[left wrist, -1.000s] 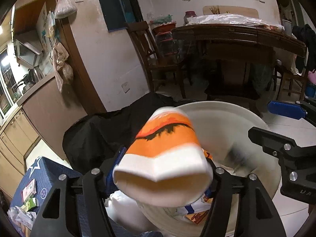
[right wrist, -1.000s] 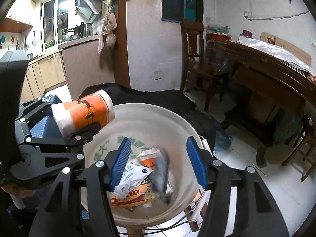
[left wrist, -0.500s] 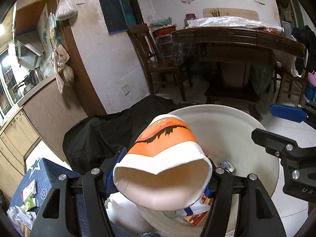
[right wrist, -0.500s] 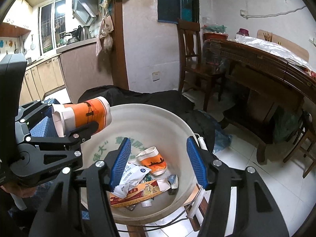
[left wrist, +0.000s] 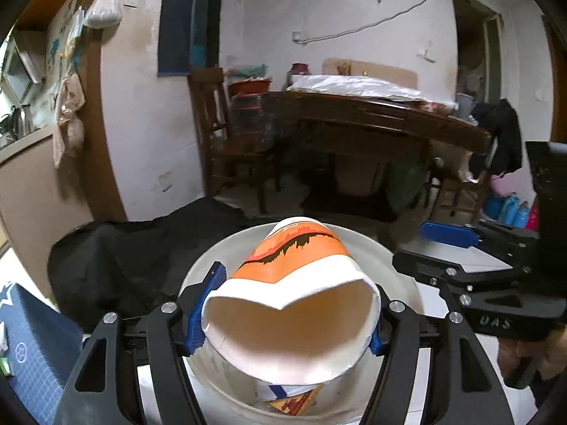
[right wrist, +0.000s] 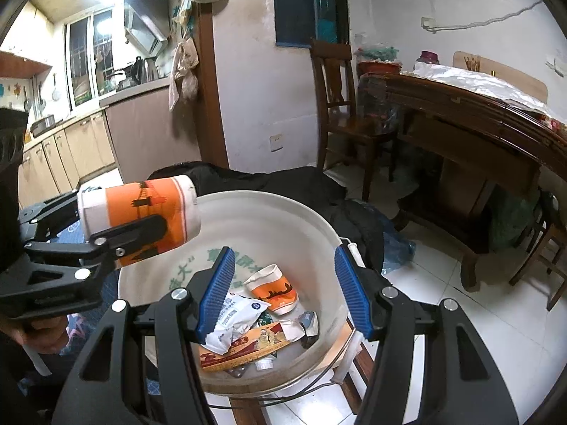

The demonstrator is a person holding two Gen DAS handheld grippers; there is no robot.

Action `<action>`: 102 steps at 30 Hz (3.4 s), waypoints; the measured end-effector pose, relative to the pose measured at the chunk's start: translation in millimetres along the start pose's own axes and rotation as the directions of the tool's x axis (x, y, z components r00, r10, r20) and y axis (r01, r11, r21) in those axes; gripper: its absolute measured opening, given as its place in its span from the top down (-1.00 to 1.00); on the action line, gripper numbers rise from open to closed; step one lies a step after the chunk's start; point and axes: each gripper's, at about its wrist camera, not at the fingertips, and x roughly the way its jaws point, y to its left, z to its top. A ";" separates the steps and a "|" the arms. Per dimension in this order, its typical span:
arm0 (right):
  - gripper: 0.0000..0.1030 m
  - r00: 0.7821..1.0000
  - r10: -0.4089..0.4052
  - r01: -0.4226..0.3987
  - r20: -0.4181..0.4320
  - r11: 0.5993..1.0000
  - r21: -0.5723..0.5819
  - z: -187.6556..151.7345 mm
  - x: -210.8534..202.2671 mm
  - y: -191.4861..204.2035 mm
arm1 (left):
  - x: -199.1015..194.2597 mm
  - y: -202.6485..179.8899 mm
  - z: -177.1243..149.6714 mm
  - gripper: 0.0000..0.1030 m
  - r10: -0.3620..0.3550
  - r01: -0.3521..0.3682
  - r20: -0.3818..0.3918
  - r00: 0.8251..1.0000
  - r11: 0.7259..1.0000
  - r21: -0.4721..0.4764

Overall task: Collect trash
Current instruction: 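Open the right tool to drop the black bag while the left releases the cup, then grasp the gold cigarette box with the left tool while the right grasps the white plastic bag, then lift the gold box and white bag and carry both over the white bucket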

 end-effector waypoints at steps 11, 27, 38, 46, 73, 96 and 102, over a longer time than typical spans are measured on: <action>-0.09 1.000 0.026 -0.026 0.007 1.000 0.014 -4.8 -2.7 -8.6 | 12.6 0.5 6.1 -0.52 0.043 -0.043 -0.034 0.999 0.999 -0.015; -0.09 0.952 0.302 -0.294 0.055 0.949 -0.115 -8.8 -31.6 96.8 | -154.4 56.0 -79.9 -0.52 0.428 -0.429 -0.038 0.903 0.900 -0.070; -0.10 0.865 0.494 -0.497 -0.087 0.823 -0.276 -50.6 -50.8 247.9 | -295.1 108.2 -197.0 -0.52 0.712 -0.732 -0.171 0.681 0.662 -0.162; -0.19 0.820 0.553 -0.563 -0.145 0.737 -0.374 -62.2 -44.8 307.3 | -349.7 177.5 -256.1 -0.51 0.699 -0.773 -0.339 0.629 0.519 -0.365; 0.10 0.614 0.521 -0.784 -0.592 0.317 -0.534 -24.0 158.1 526.5 | -294.8 320.6 -265.5 -0.11 0.562 -0.724 -0.456 0.690 0.514 -0.460; 0.46 0.650 0.652 -0.759 -0.391 0.589 -0.279 -67.7 23.6 398.8 | -316.8 228.0 -242.3 -0.11 0.755 -0.889 -0.472 0.455 0.353 -0.292; 0.46 0.672 0.658 -0.740 -0.340 0.602 -0.299 -65.1 1.5 384.2 | -323.7 214.4 -230.6 -0.11 0.797 -0.909 -0.440 0.414 0.334 -0.250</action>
